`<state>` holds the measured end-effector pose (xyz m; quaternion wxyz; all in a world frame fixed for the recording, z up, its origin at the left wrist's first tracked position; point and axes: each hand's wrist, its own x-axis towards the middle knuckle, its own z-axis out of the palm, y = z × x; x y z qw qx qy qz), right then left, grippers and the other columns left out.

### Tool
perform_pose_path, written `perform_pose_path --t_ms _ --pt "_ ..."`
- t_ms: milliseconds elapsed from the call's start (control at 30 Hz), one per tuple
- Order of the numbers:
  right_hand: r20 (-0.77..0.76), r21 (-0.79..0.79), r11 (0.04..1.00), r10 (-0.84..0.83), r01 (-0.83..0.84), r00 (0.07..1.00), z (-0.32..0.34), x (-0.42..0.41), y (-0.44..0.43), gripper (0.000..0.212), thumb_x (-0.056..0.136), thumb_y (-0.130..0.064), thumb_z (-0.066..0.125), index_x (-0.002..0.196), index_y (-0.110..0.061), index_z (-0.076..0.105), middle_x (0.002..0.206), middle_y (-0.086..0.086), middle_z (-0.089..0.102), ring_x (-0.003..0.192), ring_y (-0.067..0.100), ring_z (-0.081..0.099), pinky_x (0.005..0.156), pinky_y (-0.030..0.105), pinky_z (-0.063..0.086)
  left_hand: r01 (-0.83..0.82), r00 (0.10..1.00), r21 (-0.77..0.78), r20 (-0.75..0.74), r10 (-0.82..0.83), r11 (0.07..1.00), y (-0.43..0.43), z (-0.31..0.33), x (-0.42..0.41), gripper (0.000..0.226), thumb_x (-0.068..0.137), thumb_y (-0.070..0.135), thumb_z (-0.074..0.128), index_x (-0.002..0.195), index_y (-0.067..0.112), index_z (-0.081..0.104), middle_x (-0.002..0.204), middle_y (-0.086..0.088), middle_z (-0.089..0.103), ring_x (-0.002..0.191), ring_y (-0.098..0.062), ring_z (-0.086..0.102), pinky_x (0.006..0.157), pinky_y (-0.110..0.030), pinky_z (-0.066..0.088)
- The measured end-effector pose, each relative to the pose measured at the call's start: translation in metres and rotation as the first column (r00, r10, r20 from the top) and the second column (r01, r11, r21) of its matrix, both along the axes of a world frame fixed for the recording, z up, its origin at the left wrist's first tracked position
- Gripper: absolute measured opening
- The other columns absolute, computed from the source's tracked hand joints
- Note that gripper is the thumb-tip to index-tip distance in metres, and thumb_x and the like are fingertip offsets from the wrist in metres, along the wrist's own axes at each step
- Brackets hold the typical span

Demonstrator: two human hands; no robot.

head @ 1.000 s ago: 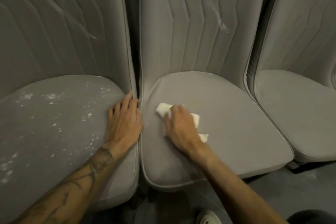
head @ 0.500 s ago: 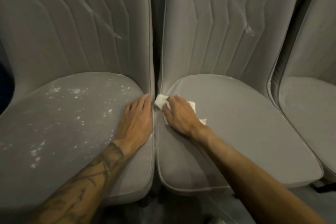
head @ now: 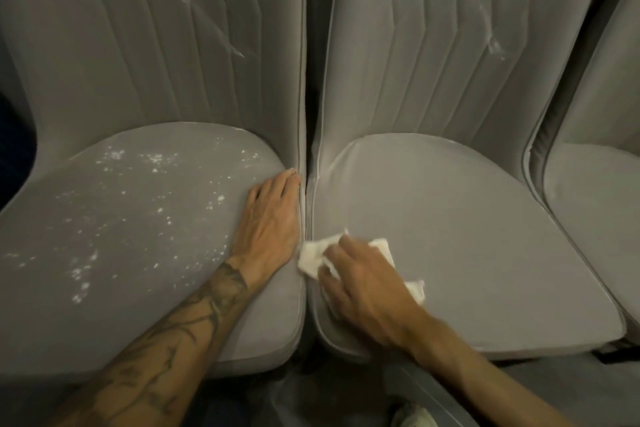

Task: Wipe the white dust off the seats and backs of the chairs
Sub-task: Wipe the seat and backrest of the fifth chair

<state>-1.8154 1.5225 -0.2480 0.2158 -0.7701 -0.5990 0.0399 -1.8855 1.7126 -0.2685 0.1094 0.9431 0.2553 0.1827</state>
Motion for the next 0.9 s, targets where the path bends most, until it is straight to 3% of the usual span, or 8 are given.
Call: perform_pose_path --t_ms 100,200,300,500,600,733,900 --pt "-0.002 -0.04 0.997 0.064 -0.064 0.998 0.004 -0.003 -0.022 0.022 0.105 -0.038 0.039 0.092 -0.022 0.049 0.095 -0.002 0.05 0.081 0.016 0.046 0.077 0.035 0.041 0.0 1.0 0.0 0.028 0.0 1.0 0.0 -0.001 0.0 0.05 0.101 0.004 0.047 0.15 0.009 0.046 0.154 -0.01 0.049 0.14 -0.028 0.048 0.119 -0.044 0.037" --pt "0.064 -0.034 0.995 -0.092 0.094 0.994 0.015 0.022 0.025 0.021 0.104 -0.03 0.044 0.096 -0.013 0.052 0.101 0.01 0.056 0.092 0.029 0.052 0.084 0.044 0.041 0.002 1.0 0.011 0.026 -0.002 1.0 0.003 -0.002 0.001 0.048 0.101 0.011 0.046 0.149 0.009 0.047 0.154 -0.01 0.049 0.14 -0.028 0.048 0.117 -0.043 0.036" --pt "0.062 -0.057 0.975 -0.213 0.216 0.975 0.016 0.027 0.054 0.023 0.104 -0.029 0.043 0.102 -0.009 0.054 0.109 0.013 0.056 0.099 0.032 0.053 0.089 0.046 0.04 -0.001 1.0 0.009 0.03 0.001 1.0 0.003 -0.004 0.002 0.047 0.101 0.015 0.042 0.147 0.008 0.048 0.152 -0.011 0.051 0.137 -0.029 0.05 0.114 -0.044 0.037" --pt "-0.029 -0.085 0.996 0.035 -0.037 0.999 0.009 -0.047 -0.059 0.014 0.1 -0.038 0.047 0.096 -0.025 0.05 0.1 -0.005 0.047 0.086 0.016 0.045 0.076 0.035 0.04 -0.003 0.998 0.002 0.06 0.003 1.0 0.003 -0.005 0.002 0.046 0.101 0.005 0.046 0.146 0.011 0.048 0.15 -0.009 0.052 0.136 -0.028 0.049 0.115 -0.044 0.037" --pt "-0.015 -0.083 0.997 -0.011 0.01 1.0 0.01 -0.037 -0.06 0.017 0.103 -0.041 0.044 0.097 -0.026 0.05 0.1 -0.007 0.048 0.086 0.013 0.045 0.078 0.032 0.04 -0.003 0.998 0.007 0.058 0.002 1.0 0.004 -0.005 0.001 0.046 0.1 0.005 0.047 0.146 0.011 0.049 0.151 -0.008 0.051 0.136 -0.028 0.05 0.115 -0.044 0.037" --pt "0.076 -0.028 0.978 -0.206 0.209 0.976 0.012 -0.018 0.01 0.02 0.103 -0.032 0.047 0.1 -0.015 0.056 0.106 0.007 0.055 0.094 0.025 0.05 0.086 0.041 0.041 -0.009 0.998 0.006 0.061 0.009 1.0 0.003 -0.004 0.002 0.045 0.1 0.007 0.048 0.145 0.01 0.051 0.151 -0.009 0.052 0.137 -0.028 0.05 0.114 -0.044 0.037" --pt "0.018 -0.055 0.995 -0.086 0.086 0.996 0.001 -0.054 -0.049 0.009 0.097 -0.034 0.053 0.096 -0.025 0.051 0.1 -0.003 0.048 0.087 0.018 0.046 0.075 0.035 0.04 -0.009 0.998 0.02 0.056 0.008 1.0 0.004 -0.006 0.002 0.045 0.099 0.006 0.05 0.144 0.01 0.052 0.149 -0.01 0.054 0.134 -0.03 0.052 0.112 -0.045 0.039"
